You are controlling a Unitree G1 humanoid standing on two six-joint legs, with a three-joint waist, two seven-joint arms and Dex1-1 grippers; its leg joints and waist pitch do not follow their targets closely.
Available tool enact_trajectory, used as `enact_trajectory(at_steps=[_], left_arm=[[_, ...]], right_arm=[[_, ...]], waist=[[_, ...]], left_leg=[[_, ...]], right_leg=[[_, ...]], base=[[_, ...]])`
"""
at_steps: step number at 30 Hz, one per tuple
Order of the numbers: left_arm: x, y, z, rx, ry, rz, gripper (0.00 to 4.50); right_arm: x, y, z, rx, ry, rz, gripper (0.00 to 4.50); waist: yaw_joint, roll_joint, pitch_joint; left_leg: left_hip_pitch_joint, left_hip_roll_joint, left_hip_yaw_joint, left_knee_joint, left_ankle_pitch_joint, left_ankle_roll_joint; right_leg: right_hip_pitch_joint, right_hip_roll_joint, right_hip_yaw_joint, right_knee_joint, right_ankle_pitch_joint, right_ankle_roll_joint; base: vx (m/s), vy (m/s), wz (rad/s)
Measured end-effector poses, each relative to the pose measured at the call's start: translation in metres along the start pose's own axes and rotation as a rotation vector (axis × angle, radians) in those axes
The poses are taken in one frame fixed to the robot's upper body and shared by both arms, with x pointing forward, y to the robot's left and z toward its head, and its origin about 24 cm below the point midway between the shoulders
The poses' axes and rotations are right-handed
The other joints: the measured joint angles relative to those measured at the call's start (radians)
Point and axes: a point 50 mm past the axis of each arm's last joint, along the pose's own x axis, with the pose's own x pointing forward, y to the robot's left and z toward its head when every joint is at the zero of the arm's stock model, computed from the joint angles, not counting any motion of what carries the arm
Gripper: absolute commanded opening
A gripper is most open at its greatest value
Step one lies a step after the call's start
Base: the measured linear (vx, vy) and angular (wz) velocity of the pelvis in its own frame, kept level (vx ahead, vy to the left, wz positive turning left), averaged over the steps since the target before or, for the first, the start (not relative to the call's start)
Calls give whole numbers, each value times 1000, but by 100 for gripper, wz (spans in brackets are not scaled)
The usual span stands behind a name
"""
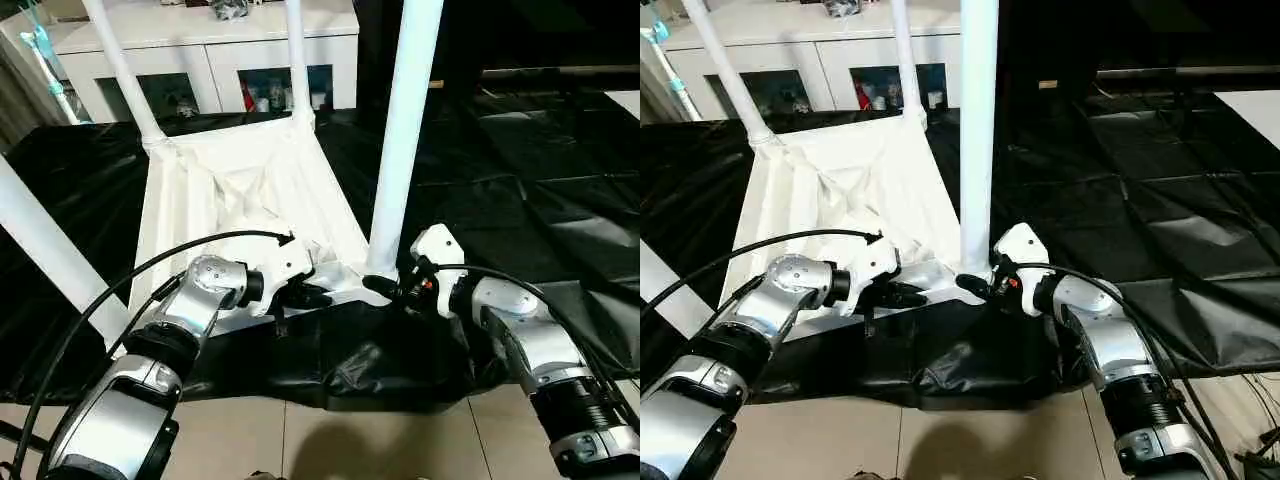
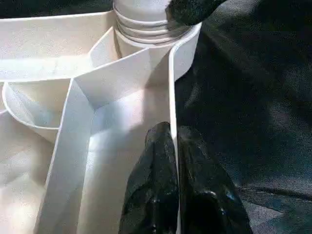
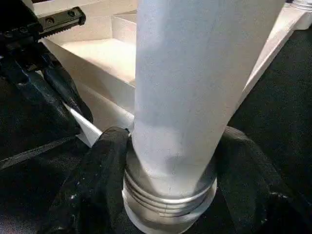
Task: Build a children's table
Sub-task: Rotate leg to tighten
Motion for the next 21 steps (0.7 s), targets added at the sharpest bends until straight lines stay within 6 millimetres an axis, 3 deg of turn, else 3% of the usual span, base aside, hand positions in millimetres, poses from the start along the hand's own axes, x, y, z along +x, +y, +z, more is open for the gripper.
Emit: enact_trajectory(at_steps=[7,12,21], left_arm=[[14,5,5,-58,5,126,0],[42,10,23,-146,17,276,0],[57,12,35,-186,35,367,0]], right_arm=[[21,-6,0,70,5,-194,236],[47,-12,8,138,44,-467,235],[60,-17,15,124,78,-599,235]], waist=[[-21,-3,0],[-36,-5,1],[-39,-6,0]], left_leg=[[2,0,0,0,0,0],[1,-1,0,0,0,0],[0,-3,-1,0,0,0]], right_leg=[[0,0,0,-2,0,1],[1,0,0,-8,-1,1],[3,-1,0,-9,-1,1]], base=[[0,0,0],[0,0,0],[0,0,0]])
